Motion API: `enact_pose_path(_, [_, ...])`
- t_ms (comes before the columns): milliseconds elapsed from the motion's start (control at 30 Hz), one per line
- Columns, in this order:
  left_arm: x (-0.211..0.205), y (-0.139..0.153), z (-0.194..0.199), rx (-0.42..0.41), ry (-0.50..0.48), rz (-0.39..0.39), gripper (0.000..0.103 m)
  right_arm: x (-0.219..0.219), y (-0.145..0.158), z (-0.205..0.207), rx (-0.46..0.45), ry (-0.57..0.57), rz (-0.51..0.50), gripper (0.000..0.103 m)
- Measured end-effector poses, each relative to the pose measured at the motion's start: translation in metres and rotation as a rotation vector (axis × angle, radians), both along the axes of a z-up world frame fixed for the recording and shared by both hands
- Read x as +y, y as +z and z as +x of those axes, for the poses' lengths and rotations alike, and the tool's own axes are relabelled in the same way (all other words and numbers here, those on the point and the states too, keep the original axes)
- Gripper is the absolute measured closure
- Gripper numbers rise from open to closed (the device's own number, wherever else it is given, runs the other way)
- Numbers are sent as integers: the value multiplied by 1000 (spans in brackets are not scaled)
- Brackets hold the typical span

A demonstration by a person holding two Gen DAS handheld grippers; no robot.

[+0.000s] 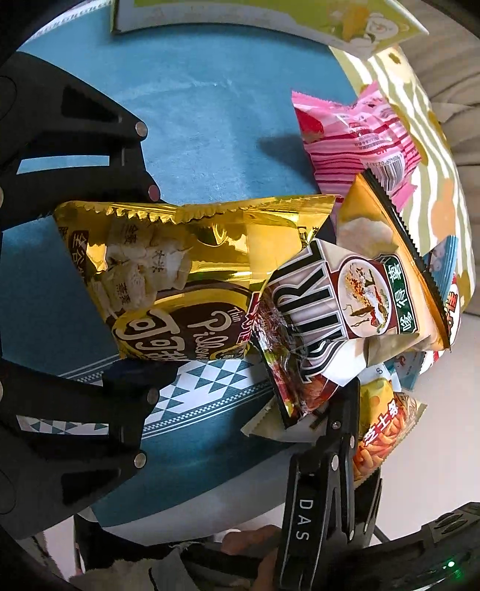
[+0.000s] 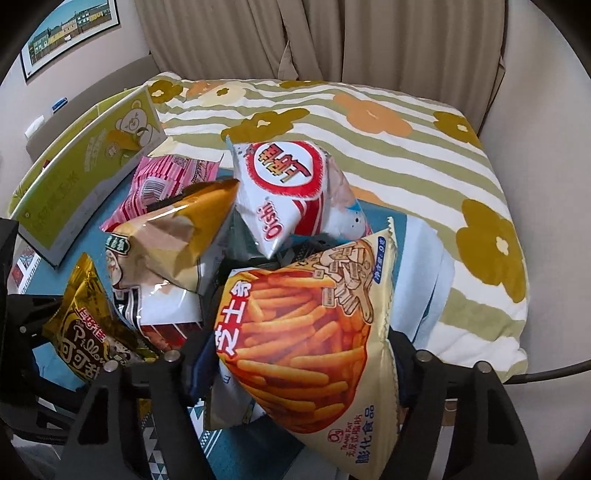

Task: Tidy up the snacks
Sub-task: 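Grasp the gold Pillows bag with the left tool while the right tool grasps the orange fries bag, then carry both bags into the yellow box and open both tools to release them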

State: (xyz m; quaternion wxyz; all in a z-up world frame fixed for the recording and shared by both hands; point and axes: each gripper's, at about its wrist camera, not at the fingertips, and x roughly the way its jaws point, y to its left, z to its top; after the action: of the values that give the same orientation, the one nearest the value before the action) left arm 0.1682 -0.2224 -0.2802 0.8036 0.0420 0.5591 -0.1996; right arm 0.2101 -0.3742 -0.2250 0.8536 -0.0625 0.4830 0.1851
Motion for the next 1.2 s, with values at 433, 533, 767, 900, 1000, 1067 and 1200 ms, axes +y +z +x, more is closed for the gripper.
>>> enact_pose_path(433, [0,23,-11,-28,-24,-6,56,-3,26,-19,-50,-36,-59,36])
enact_pose_path(533, [2,34,-14,-43,-27,-12,56,-5,35,-26,-58,-54,-64,36])
enact_pose_path(767, [13,74,-27,-94,-36,-38,56,-8,67,-44,-74,-108,-72,36])
enact_pose_path(900, [27,100,-30,-123,-24,-63,56,-3,92,-56,-90,-128,-74,36])
enact_pose_path(1000, [44,121,-32,-150,-11,-79,56,9,114,-64,-105,-135,-70,36])
enact_pose_path(1067, [57,135,-32,-172,-2,-81,56,18,126,-67,-117,-134,-61,36])
enact_pose_path(1200, [95,161,-24,-218,26,-70,56,50,150,-67,-152,-124,-28,36])
